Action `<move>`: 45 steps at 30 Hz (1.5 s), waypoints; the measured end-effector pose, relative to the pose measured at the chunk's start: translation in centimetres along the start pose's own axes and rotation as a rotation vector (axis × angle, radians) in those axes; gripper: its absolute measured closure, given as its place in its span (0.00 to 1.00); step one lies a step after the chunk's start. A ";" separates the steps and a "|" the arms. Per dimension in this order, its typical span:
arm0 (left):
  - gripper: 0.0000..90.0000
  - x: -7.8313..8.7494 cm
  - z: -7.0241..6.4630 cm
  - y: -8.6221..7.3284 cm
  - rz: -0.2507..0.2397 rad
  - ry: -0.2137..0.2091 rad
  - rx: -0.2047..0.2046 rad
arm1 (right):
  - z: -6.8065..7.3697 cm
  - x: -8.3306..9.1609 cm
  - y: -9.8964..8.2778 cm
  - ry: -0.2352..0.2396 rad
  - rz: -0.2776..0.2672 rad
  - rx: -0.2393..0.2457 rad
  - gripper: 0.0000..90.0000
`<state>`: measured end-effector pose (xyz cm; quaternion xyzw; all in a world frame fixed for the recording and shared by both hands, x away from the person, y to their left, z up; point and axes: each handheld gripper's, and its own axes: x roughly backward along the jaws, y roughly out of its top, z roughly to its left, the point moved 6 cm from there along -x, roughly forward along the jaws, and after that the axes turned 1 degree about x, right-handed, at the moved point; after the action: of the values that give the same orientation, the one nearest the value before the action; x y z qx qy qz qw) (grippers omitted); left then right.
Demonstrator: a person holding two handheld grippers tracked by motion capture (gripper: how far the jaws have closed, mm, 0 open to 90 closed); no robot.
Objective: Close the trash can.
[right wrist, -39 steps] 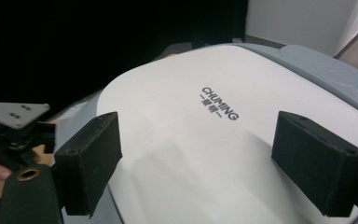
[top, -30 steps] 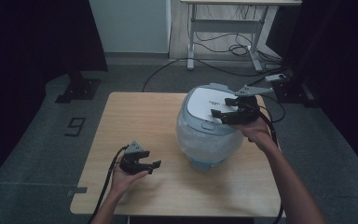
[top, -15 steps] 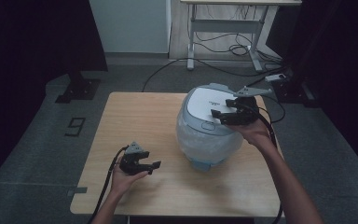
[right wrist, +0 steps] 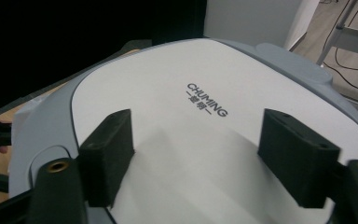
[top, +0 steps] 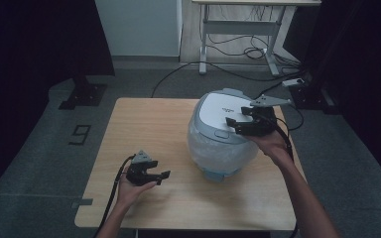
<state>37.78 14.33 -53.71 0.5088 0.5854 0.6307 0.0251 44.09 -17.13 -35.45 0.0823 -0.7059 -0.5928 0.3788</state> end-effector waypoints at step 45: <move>0.31 -0.2 1.5 -1.0 0.016 0.040 0.028 | -3.2 6.1 -18.2 -0.010 -0.105 -0.179 0.20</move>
<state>38.33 15.54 -54.90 0.5010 0.5903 0.6329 0.0012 35.77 -28.21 -49.09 0.0820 -0.6469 -0.6728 0.3496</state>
